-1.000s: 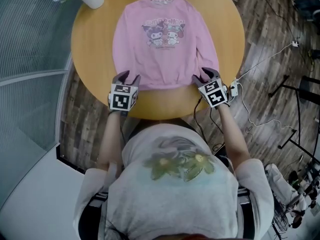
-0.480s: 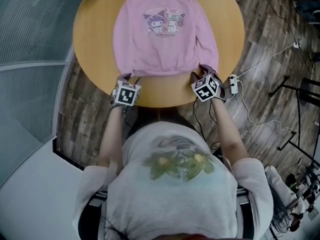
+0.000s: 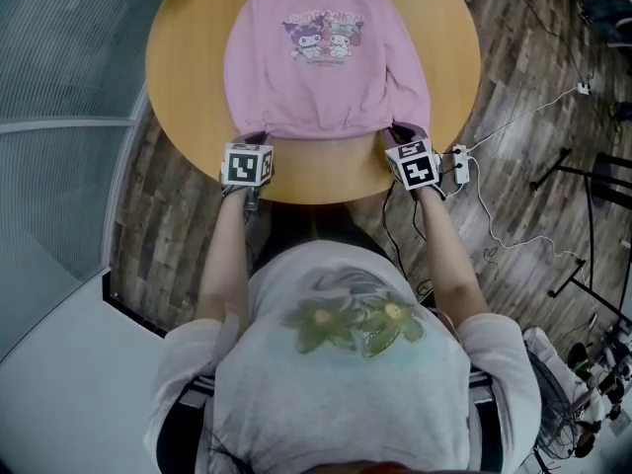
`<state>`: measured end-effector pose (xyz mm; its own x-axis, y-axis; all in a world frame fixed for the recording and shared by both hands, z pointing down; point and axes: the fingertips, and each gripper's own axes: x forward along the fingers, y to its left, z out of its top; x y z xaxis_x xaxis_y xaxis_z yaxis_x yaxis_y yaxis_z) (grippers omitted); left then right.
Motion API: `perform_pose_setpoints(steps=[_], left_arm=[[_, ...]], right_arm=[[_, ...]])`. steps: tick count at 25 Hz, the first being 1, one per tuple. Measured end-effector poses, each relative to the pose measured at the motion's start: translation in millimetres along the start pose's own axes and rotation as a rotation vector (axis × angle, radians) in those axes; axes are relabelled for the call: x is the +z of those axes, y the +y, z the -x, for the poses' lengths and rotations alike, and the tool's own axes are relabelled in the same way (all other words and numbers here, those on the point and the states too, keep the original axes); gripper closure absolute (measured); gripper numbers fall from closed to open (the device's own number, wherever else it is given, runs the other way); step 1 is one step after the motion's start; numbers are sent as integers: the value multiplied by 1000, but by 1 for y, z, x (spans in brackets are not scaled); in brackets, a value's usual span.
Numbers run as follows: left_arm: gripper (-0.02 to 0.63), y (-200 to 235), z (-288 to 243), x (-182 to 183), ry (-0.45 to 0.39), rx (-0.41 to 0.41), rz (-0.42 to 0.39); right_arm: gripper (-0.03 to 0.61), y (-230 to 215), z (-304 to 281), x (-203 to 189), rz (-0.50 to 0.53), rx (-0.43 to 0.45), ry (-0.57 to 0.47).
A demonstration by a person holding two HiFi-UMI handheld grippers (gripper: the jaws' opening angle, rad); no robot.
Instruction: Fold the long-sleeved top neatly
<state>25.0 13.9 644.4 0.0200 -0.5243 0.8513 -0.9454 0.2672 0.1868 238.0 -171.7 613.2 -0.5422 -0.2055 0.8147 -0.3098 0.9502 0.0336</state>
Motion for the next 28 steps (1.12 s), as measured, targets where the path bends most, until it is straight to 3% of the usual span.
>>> perform_pose_setpoints(steps=[2,5,9,12,14,16,22,24,26,28], left_arm=[[583,2,18,13,-37,-36,69],[584,3,48,30,-77,-55,84],[583,-7,64,29,-17,-141,135],[573,-3,45,-8,126,-87,81],[517,5,37,-29,196,-3,-4],[511,4,38,-34,199,8,-23],[510,17,38,-12,105,67,51],[506,22,32,-6,81,46,119],[439,24,24,-8,81,-10,219],[434,30,17,-13,89,-23,290]], right_arm=[[538,-5,17,19,-142,39,-60],[538,-10,46,45,-338,110,-127],[538,-8,55,37,-473,140,-60],[536,-3,34,-15,-414,73,118],[395,2,24,-40,-316,31,210],[391,6,23,-45,-286,23,215],[391,3,26,-11,-291,6,9],[391,11,19,-5,-270,34,6],[391,21,11,-2,-245,55,21],[391,26,5,0,-233,53,27]])
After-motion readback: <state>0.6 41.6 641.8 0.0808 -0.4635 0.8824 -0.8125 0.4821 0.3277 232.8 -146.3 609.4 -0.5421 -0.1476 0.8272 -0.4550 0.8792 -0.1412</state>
